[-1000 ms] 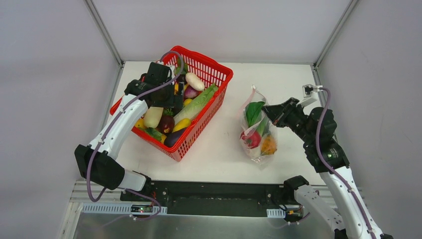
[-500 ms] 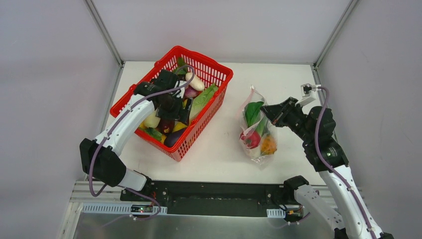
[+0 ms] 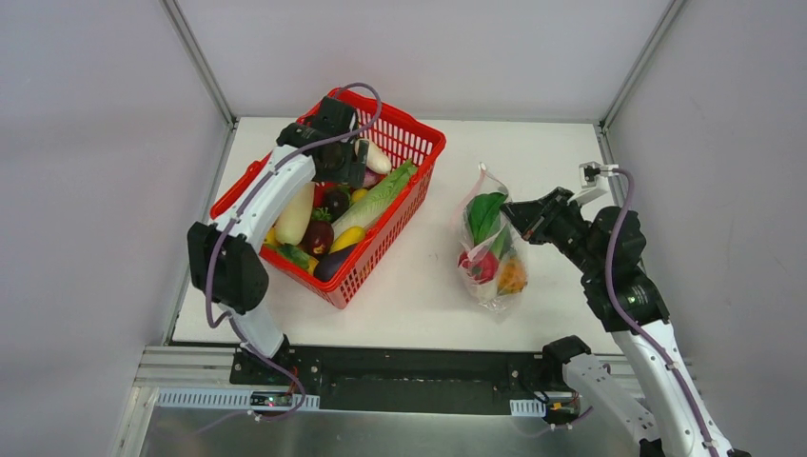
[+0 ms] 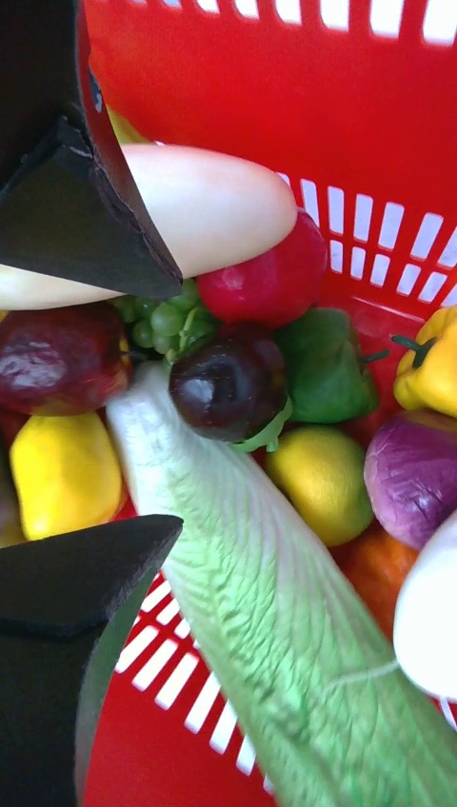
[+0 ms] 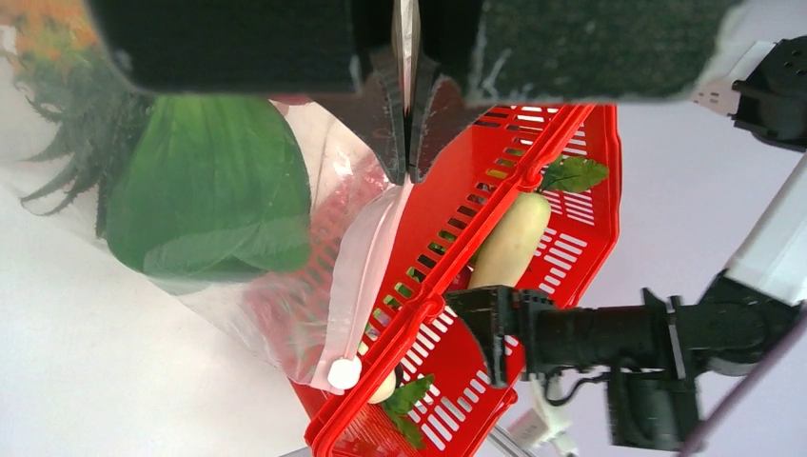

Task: Place the food in the zip-top bag and seal the zipper
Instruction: Pick up the fake fruit from the bin.

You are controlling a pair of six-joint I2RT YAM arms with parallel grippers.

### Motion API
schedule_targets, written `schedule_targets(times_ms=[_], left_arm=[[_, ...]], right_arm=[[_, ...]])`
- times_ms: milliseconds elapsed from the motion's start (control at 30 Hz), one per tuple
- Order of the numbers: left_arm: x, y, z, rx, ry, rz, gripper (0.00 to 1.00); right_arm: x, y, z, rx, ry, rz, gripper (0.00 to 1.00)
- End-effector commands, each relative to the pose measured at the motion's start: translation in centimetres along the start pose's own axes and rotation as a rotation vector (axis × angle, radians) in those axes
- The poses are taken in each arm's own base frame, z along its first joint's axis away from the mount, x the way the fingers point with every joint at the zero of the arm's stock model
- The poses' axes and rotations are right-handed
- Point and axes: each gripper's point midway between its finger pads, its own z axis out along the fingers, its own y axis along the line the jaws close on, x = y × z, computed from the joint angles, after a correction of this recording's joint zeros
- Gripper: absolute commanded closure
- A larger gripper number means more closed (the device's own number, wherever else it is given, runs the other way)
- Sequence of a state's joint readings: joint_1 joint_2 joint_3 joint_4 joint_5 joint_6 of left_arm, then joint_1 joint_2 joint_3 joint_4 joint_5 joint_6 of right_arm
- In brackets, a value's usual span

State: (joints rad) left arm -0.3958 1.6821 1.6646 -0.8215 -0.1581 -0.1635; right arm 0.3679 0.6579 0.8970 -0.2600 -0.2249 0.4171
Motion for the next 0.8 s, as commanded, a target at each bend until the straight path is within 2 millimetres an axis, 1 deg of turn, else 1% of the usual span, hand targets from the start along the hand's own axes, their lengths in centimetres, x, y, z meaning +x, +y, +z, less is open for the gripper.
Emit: schedule_targets(times_ms=[0,67,133,200,267,333,400,500,633,767], left_arm=[[1.5,1.0,3.2,-0.063,0.1,-0.008,0.17],[2.6,1.1,4.7,-0.09,0.135,-0.019,0.19],[3.6,1.6,5.7,-0.131,0.169,-0.037,0.19],[3.9,2.1,6.4,-0.163,0.175,-0.041,0.19],[4.2,2.0,7.1,-0.157,0.184,-0.046,0.21],[4.4,1.7,7.4,-0.144,0.201,-0.049,0.28],[4.9,1.6,7.8,-0.138,0.21,-0.052,0.38],[5.7,1.4,8.0,-0.129,0.227,-0.056,0.49],[6.2,1.2,7.4,-0.108,0.225,-0.061,0.65],[5.7,1.1,6.1,-0.087,0.188,-0.068,0.78]], right_arm=[[-1.7,1.6,-0.6,-0.059,-0.073,-0.023,1.0],[-1.7,1.6,-0.6,-0.063,-0.07,-0.024,1.0],[-1.6,1.6,-0.6,-0.063,-0.067,-0.024,1.0],[-1.6,1.7,-0.6,-0.063,-0.066,-0.028,1.0],[-1.7,1.7,-0.6,-0.066,-0.067,-0.032,1.0],[-1.7,1.8,-0.6,-0.067,-0.067,-0.035,1.0],[-1.8,1.9,-0.6,-0.071,-0.067,-0.037,1.0],[-1.7,1.8,-0.7,-0.07,-0.066,-0.039,1.0],[-1.8,1.9,-0.7,-0.071,-0.071,-0.04,1.0],[-1.9,2.0,-0.6,-0.075,-0.069,-0.041,1.0]])
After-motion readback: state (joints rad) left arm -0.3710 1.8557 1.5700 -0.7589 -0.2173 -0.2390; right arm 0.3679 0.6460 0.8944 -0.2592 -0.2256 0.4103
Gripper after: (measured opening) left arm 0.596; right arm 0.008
